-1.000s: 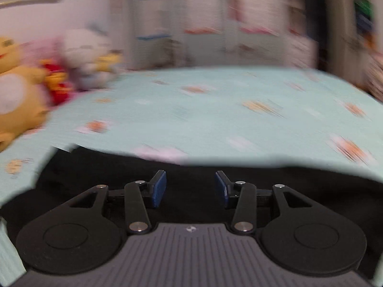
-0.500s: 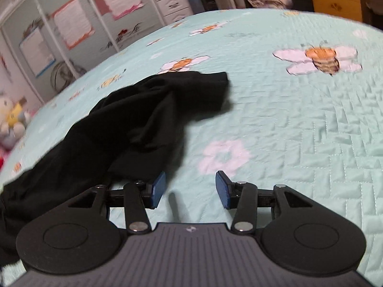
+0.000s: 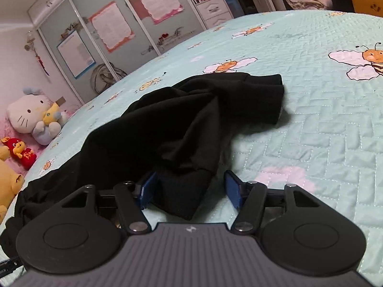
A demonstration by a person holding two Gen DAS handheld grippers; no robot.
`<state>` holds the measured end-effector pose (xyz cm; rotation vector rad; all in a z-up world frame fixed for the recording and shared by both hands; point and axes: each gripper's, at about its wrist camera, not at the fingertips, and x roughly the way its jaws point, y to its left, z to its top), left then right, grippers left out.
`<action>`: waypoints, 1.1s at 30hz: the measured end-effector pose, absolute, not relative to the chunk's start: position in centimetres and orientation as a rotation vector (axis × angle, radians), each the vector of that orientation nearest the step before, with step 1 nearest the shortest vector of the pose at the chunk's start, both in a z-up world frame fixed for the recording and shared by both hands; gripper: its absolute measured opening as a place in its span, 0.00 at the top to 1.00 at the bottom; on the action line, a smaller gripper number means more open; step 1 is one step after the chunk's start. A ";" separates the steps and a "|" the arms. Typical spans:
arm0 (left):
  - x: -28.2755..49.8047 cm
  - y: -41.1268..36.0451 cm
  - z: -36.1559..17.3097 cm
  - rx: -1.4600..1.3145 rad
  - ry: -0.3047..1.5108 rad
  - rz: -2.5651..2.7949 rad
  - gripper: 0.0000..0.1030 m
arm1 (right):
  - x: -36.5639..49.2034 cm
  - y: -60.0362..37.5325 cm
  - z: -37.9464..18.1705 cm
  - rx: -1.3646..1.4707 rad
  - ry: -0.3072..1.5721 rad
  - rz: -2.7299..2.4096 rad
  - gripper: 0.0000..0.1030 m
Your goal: Fold clothes
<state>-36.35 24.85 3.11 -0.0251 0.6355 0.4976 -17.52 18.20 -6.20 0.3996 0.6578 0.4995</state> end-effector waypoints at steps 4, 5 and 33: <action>-35.1 21.0 2.4 0.237 0.611 0.441 0.39 | -17.6 15.0 -6.1 0.475 0.657 0.502 0.51; -34.7 20.1 2.0 0.314 0.611 0.439 0.37 | -17.6 14.5 -6.1 0.485 0.657 0.500 0.52; -29.2 27.3 9.0 0.042 0.629 0.240 0.89 | -16.7 -7.6 6.2 0.479 0.661 0.456 0.86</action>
